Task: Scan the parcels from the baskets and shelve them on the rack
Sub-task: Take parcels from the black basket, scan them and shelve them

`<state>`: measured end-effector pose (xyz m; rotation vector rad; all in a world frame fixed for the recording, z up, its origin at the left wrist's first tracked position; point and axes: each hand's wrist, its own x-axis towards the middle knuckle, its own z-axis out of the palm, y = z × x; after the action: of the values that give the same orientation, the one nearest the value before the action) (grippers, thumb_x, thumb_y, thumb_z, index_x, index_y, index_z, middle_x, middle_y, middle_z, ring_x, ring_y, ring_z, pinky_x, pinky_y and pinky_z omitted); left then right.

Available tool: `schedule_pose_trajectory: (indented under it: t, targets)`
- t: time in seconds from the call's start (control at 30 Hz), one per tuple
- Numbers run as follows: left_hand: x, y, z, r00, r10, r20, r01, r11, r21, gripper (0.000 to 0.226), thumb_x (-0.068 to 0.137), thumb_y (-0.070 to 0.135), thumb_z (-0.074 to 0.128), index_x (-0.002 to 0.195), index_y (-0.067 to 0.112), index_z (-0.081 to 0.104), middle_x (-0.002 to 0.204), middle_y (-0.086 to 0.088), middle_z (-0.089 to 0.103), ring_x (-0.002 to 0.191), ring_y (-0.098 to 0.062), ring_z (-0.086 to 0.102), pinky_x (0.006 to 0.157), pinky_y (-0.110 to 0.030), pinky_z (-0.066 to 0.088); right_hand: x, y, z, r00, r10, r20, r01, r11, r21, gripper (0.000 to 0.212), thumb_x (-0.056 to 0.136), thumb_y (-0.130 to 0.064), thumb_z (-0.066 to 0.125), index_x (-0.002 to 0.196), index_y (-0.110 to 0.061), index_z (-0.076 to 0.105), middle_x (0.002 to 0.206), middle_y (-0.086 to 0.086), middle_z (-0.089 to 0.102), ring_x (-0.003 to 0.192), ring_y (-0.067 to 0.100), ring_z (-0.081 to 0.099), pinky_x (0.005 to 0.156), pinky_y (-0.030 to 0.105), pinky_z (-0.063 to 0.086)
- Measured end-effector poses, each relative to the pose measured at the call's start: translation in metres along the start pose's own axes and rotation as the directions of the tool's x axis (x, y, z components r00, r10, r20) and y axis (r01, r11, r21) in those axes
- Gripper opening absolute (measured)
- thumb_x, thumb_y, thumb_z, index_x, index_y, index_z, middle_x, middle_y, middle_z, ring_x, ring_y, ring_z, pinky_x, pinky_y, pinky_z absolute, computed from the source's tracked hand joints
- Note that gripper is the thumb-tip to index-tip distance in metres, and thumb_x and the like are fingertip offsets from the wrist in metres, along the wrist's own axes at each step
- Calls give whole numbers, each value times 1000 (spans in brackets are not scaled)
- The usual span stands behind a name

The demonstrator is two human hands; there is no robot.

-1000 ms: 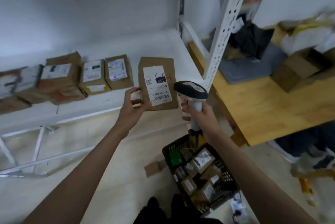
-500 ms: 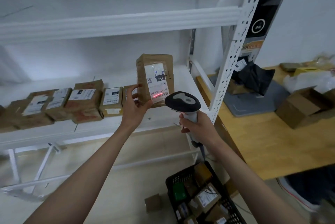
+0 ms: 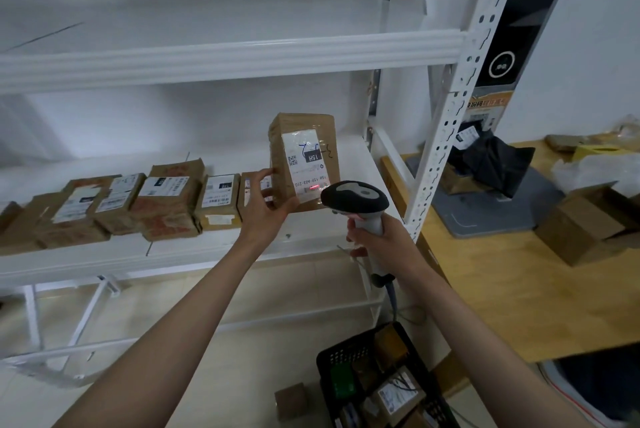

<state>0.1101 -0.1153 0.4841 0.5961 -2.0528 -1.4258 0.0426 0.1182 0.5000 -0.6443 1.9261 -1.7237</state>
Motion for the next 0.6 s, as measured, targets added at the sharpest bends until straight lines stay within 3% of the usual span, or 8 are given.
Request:
schedule_pose_trajectory:
  t: [0.07, 0.2, 0.3, 0.4, 0.6]
  targets:
    - [2, -2, 3, 993, -106, 54, 108, 993, -38, 69, 83, 33, 82, 137, 38, 38, 114, 28, 53, 103, -2, 59, 94, -36, 53, 6, 2, -1, 999, -9, -37, 12, 997, 82, 23, 95, -9, 67, 117, -13, 64, 111, 2, 68, 96, 15, 70, 73, 25, 60]
    - [5, -5, 14, 943, -282, 175, 305, 945, -119, 63, 84, 37, 78, 131, 44, 38, 117, 0, 68, 103, -17, 69, 97, -44, 56, 29, 9, -1, 987, 41, -158, -15, 987, 160, 27, 96, -14, 67, 121, -23, 63, 116, -4, 70, 105, 14, 68, 88, 35, 60]
    - [10, -6, 23, 915, -332, 229, 372, 914, -163, 59, 86, 35, 77, 131, 41, 39, 118, -2, 68, 100, -18, 71, 85, -34, 60, 46, 17, 1, 972, 85, -220, -46, 984, 174, 25, 96, -16, 66, 114, -33, 62, 109, -6, 71, 103, 15, 66, 93, 42, 58]
    - [19, -10, 29, 898, -354, 260, 397, 908, -132, 57, 88, 38, 75, 132, 39, 38, 122, 2, 63, 99, -18, 71, 69, -22, 56, 62, 25, 7, 966, 133, -221, -81, 970, 228, 27, 96, -16, 66, 119, -31, 62, 113, -4, 72, 109, 19, 66, 98, 45, 55]
    - [51, -38, 28, 875, -418, 244, 435, 900, -19, 47, 94, 46, 64, 132, 39, 38, 131, -2, 57, 112, -23, 64, 91, -39, 58, 103, 40, 26, 946, 236, -224, -175, 949, 261, 33, 98, -14, 63, 130, -19, 59, 121, 5, 70, 116, 27, 64, 104, 49, 52]
